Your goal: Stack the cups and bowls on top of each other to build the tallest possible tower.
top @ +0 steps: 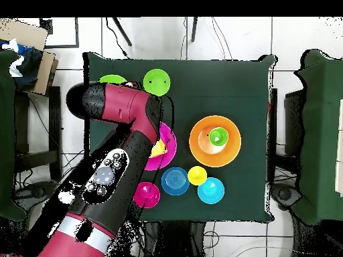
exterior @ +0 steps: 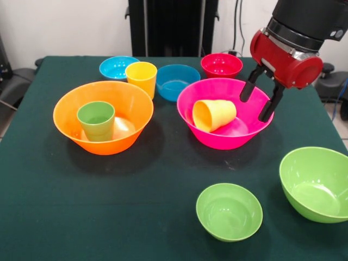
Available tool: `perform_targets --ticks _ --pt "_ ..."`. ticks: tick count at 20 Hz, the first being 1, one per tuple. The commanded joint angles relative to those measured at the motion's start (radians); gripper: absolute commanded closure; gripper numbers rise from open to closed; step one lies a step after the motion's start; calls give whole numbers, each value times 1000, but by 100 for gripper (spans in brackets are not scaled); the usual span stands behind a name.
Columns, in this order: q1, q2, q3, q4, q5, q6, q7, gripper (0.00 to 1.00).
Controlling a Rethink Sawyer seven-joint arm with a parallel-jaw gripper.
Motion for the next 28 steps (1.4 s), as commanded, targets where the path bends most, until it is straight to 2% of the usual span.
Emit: perform_targets --ticks 1,9,16,28 --pt "6 16 69 -11 17 65 213 0" --pt "5 10 74 6 22 46 203 0" --pt "4 59 51 -39 40 34 234 0" --pt "14 103 31 -50 59 3 237 0"
